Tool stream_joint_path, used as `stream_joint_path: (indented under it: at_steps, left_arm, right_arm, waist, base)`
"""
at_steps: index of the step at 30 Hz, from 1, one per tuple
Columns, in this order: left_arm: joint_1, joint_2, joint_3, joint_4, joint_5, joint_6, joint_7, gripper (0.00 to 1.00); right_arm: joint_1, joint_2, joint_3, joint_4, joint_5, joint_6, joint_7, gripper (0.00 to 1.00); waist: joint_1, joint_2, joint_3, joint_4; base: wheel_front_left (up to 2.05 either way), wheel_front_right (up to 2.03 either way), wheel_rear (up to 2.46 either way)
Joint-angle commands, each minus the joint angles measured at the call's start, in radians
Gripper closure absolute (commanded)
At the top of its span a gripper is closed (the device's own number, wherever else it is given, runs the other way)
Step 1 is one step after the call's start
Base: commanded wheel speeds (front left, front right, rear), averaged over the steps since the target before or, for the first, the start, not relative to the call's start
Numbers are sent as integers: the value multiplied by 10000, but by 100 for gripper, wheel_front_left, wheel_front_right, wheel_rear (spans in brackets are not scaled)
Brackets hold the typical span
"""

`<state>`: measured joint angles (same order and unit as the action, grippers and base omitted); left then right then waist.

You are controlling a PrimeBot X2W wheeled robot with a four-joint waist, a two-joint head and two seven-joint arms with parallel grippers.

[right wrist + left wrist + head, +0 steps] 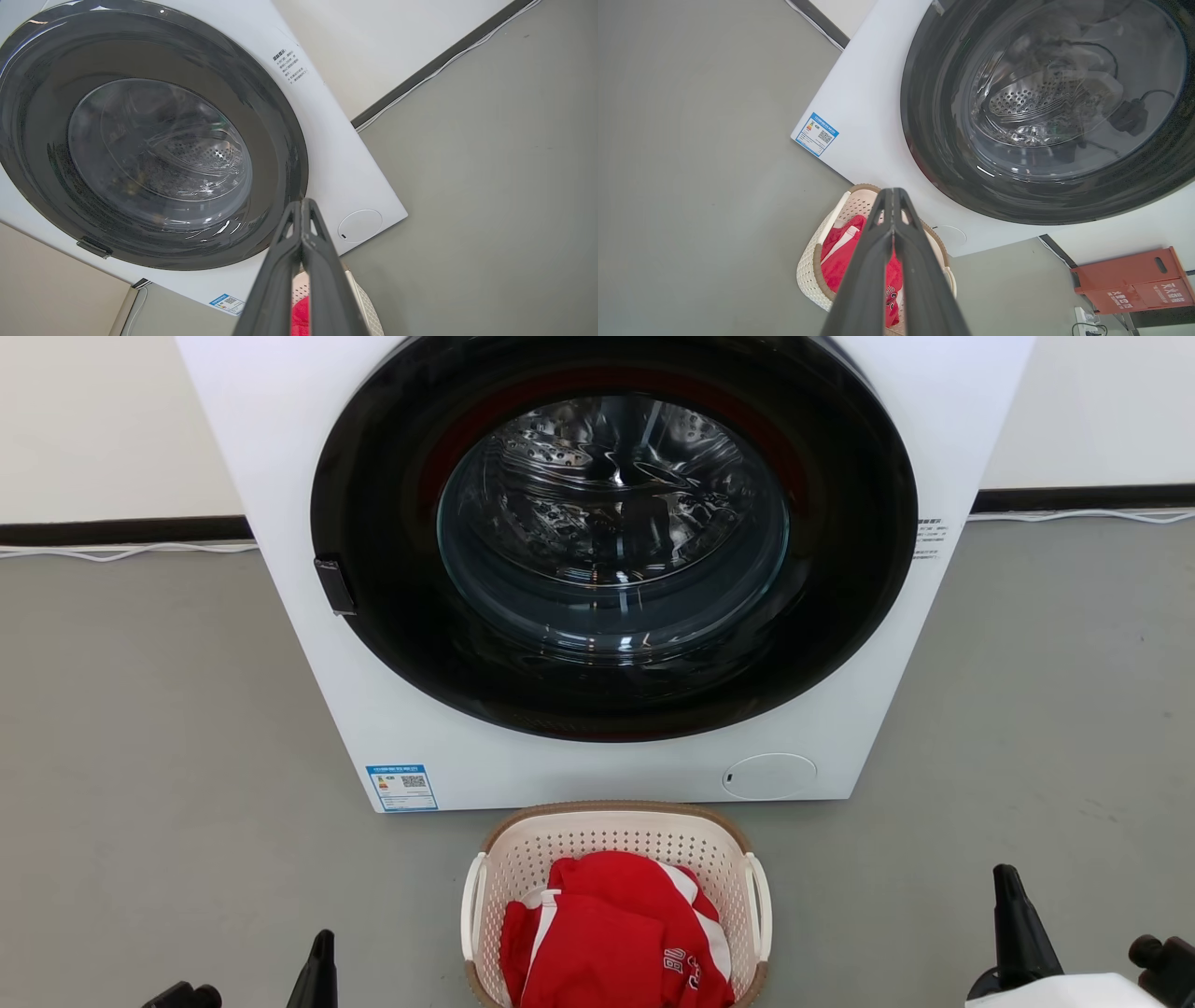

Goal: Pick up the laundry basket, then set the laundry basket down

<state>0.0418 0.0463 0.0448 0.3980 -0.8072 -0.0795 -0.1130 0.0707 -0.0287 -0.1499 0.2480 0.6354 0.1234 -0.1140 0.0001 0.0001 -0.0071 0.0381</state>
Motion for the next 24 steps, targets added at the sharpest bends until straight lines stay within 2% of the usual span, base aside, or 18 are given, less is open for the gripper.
stream_joint_path:
  at_steps: [1, 24]
  left_arm:
    - [-547, 73, 165, -314, -232, -87, 52, 100]
    - [-831, 63, 325, -676, -2554, -214, 715, 100]
  right_arm:
    - [-515, -124, 122, -190, 277, 29, 61, 100]
    - [-895, -152, 191, -143, 3099, 42, 723, 100]
  waist:
    - [-1, -1, 1, -4]
    - [-1, -1, 31, -117]
  base:
    - [0, 0, 0]
    - [0, 0, 0]
